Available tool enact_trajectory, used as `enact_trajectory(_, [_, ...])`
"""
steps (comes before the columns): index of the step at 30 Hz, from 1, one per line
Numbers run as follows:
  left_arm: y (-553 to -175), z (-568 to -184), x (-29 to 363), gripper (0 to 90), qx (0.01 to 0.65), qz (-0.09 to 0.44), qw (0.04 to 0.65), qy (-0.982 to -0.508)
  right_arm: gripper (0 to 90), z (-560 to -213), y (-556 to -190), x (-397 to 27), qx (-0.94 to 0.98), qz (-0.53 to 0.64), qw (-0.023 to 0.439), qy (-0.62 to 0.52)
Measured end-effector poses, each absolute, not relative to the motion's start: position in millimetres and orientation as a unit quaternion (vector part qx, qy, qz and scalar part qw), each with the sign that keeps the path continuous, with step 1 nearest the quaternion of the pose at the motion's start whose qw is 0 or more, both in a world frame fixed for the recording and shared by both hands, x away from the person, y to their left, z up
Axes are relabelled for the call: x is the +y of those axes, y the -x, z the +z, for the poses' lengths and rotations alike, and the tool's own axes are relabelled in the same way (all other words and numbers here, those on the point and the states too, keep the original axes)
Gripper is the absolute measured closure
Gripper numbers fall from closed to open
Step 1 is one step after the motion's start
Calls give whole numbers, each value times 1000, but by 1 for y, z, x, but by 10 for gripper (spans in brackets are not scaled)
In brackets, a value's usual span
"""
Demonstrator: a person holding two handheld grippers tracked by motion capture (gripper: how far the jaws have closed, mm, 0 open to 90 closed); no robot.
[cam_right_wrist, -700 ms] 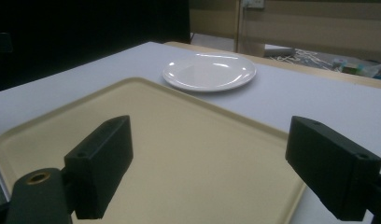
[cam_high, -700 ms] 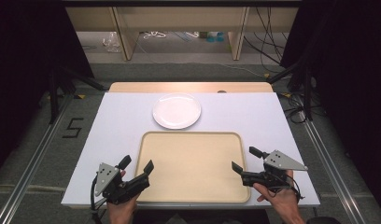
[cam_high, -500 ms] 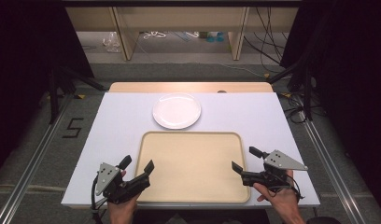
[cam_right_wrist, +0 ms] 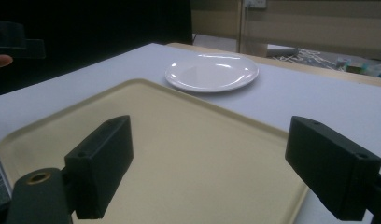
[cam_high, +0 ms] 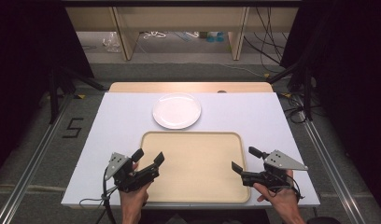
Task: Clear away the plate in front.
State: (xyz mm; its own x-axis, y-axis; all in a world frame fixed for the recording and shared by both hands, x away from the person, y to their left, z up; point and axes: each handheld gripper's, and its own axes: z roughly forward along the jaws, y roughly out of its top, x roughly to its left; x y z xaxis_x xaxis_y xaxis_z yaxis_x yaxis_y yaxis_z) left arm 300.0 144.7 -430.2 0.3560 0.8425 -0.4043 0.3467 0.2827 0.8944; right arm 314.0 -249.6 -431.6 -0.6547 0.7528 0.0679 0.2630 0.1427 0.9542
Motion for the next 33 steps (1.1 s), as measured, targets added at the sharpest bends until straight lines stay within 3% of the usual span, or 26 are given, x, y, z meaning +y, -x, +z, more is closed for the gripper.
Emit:
enact_trajectory(17, [-374,-416,126,157,536,180,590,-576,158,-432,-313,-247,728,553,202,-350])
enact_trajectory(25, [-421,-415,139,160,587,122,604,-525,159,-432,-312,-247,730,551,202,-351])
enact_trajectory(33, [-454,-413,138,162,616,110,584,-517,163,-432,-312,-247,727,556,201,-350])
